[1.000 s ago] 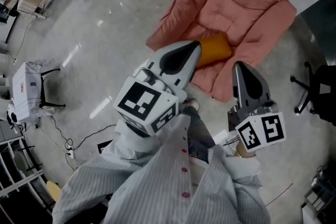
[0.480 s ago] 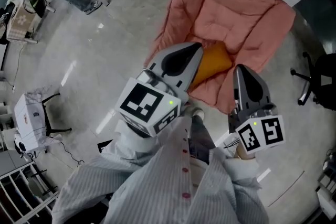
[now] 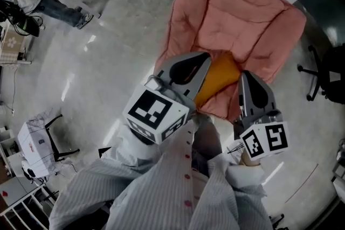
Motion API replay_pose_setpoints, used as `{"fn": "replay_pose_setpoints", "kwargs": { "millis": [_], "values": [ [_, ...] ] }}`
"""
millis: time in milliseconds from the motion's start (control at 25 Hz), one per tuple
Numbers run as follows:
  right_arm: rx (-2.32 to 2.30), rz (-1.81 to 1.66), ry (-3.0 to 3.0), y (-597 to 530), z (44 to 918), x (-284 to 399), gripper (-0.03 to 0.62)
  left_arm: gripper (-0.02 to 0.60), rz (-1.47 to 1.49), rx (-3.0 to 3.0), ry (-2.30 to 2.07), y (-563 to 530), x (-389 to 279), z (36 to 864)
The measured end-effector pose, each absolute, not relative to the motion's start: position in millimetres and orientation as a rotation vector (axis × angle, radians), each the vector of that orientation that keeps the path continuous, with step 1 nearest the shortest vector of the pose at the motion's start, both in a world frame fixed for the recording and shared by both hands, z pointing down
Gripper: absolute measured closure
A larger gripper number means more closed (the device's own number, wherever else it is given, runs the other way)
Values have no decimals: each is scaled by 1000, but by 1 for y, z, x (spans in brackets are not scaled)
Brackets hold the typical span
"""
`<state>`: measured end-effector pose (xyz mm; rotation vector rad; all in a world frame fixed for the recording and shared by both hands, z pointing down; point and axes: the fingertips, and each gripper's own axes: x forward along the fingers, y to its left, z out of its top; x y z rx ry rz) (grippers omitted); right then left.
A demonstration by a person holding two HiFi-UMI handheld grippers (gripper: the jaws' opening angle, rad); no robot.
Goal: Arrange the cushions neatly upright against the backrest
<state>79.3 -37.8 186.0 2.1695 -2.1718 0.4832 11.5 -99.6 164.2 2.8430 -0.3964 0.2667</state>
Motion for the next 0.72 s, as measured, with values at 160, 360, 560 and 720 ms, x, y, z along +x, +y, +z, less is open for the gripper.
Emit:
{"fn": "replay_pose_setpoints", "kwargs": {
  "millis": [160, 360, 560, 720],
  "values": [
    [2158, 521, -2146, -48, 200, 92, 580, 572, 301, 2812, -392, -110, 21, 181],
    [2118, 555, -2141, -53, 215, 112, 581, 572, 328, 2773, -426, -114, 35, 200],
    [2047, 587, -2149, -57, 233, 124, 580, 572, 362, 2724, -490, -117, 36, 224],
    [1998, 623, -2133, -64, 256, 135, 580, 572, 395, 2666, -548, -127, 31, 251]
  ]
}}
